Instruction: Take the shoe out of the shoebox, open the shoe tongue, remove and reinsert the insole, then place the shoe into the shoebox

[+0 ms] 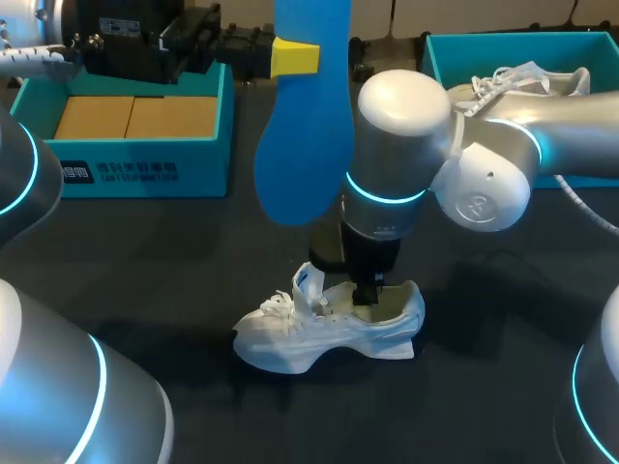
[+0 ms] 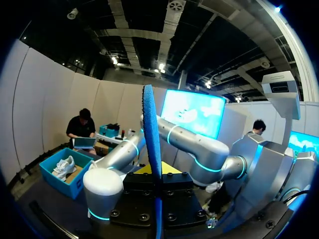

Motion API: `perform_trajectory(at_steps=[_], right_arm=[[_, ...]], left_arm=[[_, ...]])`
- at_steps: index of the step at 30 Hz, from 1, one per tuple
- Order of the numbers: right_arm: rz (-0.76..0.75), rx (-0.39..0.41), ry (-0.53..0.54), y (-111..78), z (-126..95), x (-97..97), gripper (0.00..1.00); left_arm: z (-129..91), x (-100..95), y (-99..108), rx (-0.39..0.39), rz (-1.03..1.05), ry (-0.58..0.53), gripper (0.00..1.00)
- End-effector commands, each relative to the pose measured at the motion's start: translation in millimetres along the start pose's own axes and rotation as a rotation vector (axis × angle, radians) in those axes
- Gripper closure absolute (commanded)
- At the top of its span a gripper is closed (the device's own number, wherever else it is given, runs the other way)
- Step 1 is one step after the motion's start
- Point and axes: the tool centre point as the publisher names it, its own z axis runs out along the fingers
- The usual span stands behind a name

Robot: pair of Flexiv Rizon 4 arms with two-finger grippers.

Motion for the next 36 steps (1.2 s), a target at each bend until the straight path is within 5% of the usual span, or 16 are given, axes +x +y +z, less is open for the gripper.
perform_trajectory(at_steps=[1, 13, 25, 26, 28, 36], right_arm=[[0.008, 0.016, 0.007, 4.6, -5, 3.3, 1.0], [0.144, 0.001, 0.031, 8.7, -39, 17.1, 1.0], [0.677, -0.073, -0.054, 18.9, -68, 35.0, 1.0], [0.702, -0.067, -0.054, 20.7, -69, 36.5, 1.0], [0.752, 0.084, -0.125, 34.0, -71, 41.6, 1.0], [0.752, 0.084, -0.125, 34.0, -71, 41.6, 1.0]], left_arm=[[1, -1.3, 0, -0.001, 0.001, 0.002, 1.0], [1, -1.3, 0, -0.001, 0.001, 0.002, 1.0], [1, -1.3, 0, -0.001, 0.001, 0.002, 1.0], [1, -1.3, 0, -0.001, 0.001, 0.002, 1.0], [1, -1.3, 0, -0.001, 0.001, 0.002, 1.0], [1, -1.3, 0, -0.001, 0.001, 0.002, 1.0]])
